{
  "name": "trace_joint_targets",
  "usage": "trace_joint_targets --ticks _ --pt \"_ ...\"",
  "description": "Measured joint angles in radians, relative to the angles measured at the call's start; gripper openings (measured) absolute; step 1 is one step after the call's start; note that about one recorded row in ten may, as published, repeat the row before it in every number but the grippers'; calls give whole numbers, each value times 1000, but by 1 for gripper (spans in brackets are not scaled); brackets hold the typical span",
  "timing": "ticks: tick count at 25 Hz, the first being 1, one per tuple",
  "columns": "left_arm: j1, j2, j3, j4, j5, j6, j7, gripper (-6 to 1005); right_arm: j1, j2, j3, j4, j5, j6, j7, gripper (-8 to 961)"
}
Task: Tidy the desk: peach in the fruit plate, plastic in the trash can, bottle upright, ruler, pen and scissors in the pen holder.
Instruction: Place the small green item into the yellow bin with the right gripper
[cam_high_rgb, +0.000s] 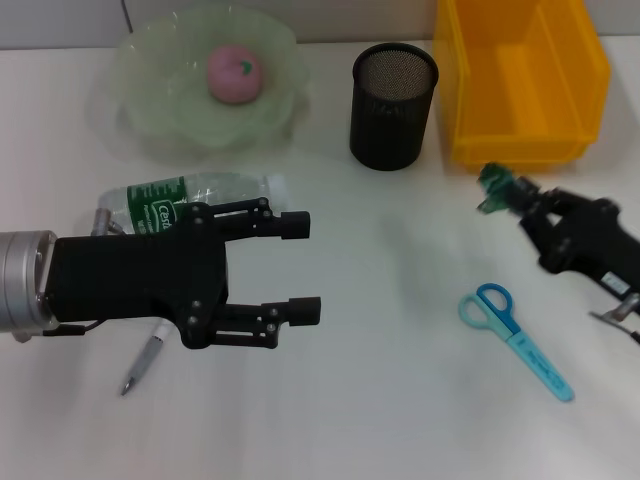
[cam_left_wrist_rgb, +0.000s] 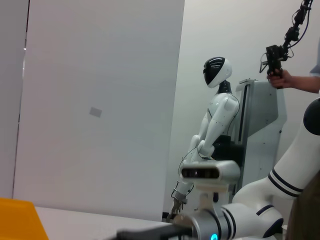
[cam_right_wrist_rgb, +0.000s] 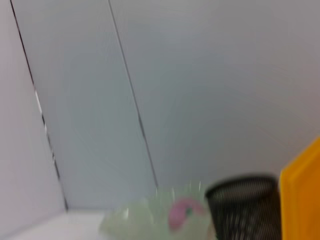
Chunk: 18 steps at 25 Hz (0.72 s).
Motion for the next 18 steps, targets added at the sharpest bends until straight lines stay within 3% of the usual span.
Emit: trace_joint_targets --ticks 5,6,10,15,18 --pt "0 -1 -1 1 0 2 0 798 12 3 148 -9 1 -63 -7 51" --pt "0 -1 -1 2 0 2 0 798 34 2 211 -10 2 -59 -6 51" --pt "0 -2 -1 2 0 7 0 798 85 -1 299 -13 2 -30 -1 52" --pt "1 -3 -1 2 -2 16 0 797 163 -1 331 -39 10 53 -2 51" --pt "5 -3 -1 4 -4 21 0 797 210 -1 332 -39 25 169 -1 50"
